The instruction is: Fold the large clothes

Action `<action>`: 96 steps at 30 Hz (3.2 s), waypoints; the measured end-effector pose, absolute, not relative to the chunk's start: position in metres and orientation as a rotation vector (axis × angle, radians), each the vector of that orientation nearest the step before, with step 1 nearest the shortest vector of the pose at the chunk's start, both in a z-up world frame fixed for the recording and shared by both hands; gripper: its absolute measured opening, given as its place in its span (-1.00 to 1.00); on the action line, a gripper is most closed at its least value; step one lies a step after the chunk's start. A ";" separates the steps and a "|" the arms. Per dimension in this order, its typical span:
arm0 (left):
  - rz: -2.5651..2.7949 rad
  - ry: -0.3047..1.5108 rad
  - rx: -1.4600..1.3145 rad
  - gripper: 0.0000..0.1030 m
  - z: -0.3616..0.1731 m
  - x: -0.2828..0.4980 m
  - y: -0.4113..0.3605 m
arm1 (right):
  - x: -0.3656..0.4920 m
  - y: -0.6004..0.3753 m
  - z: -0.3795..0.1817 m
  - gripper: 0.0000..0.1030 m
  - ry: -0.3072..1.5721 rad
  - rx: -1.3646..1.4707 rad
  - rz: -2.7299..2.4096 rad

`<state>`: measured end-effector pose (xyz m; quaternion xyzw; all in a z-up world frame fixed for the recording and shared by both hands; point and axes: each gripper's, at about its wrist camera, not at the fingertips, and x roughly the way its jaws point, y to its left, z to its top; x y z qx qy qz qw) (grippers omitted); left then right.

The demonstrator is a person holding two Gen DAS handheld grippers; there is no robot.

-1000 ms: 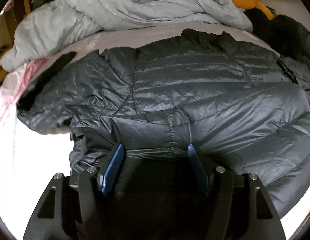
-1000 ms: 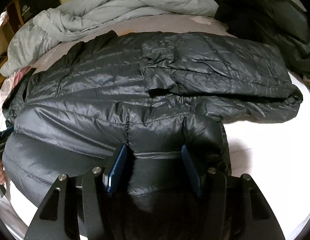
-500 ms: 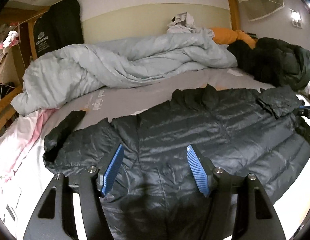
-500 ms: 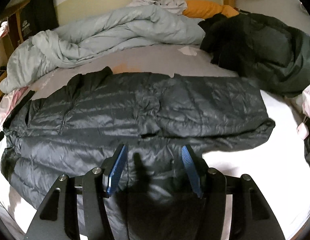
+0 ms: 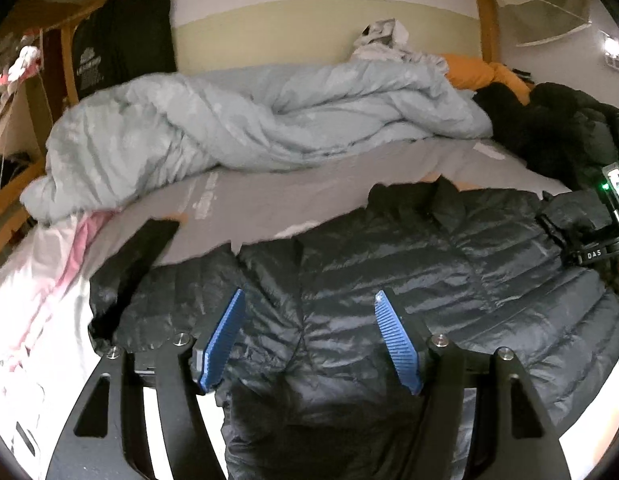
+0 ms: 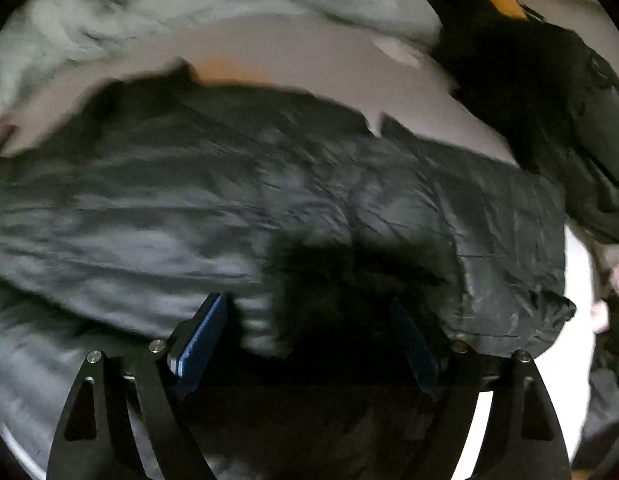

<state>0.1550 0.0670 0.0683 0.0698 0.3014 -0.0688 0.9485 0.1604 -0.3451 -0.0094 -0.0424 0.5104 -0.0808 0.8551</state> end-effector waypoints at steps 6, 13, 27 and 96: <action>-0.141 0.665 0.119 0.25 0.053 0.157 0.066 | 0.156 -0.344 0.008 -0.74 0.996 -0.040 -0.127; -0.271 0.643 0.051 0.20 0.064 0.142 0.039 | 0.115 -0.284 0.055 -0.77 0.827 0.097 0.256; -0.397 0.726 -0.035 0.21 0.053 0.148 0.018 | 0.092 -0.201 0.048 -0.61 0.791 0.063 0.399; 0.076 0.666 -0.011 0.06 0.092 0.223 0.166 | 0.129 -0.273 -0.010 -0.53 1.075 -0.020 0.101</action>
